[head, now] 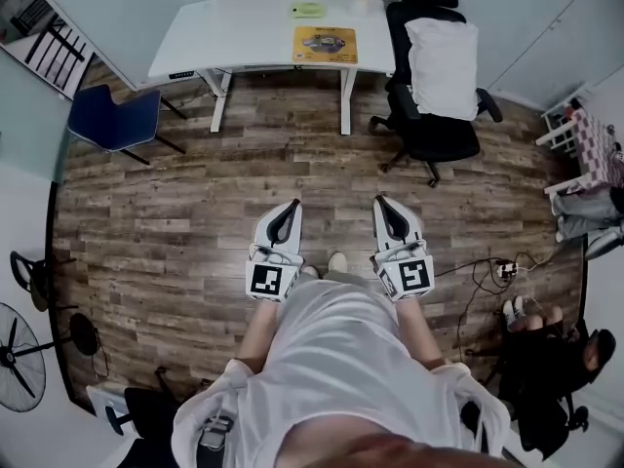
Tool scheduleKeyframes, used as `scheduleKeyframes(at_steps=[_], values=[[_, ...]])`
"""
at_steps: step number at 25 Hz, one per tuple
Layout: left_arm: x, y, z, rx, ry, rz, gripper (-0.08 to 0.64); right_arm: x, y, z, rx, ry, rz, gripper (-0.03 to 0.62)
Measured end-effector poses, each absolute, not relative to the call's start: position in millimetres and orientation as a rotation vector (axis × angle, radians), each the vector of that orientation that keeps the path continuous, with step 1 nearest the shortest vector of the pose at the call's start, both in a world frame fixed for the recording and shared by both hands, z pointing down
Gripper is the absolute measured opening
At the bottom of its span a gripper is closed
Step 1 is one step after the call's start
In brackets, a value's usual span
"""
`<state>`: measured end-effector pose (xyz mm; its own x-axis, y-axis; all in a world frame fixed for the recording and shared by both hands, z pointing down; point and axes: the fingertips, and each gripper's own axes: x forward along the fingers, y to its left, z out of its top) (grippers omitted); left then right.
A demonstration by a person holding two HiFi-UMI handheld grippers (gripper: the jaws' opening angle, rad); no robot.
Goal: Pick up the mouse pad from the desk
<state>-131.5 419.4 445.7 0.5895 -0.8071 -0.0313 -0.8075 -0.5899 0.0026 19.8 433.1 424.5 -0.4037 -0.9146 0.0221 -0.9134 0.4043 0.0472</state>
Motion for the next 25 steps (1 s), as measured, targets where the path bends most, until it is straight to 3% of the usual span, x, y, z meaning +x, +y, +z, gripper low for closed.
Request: scheduleKeyframes(at_steps=[25], values=[[-137.1,418.9,463.6,-2.894,1.293,-0.005,-0.006,44.6,440.1,471.0,1.785,-2.425,0.088,-0.002]])
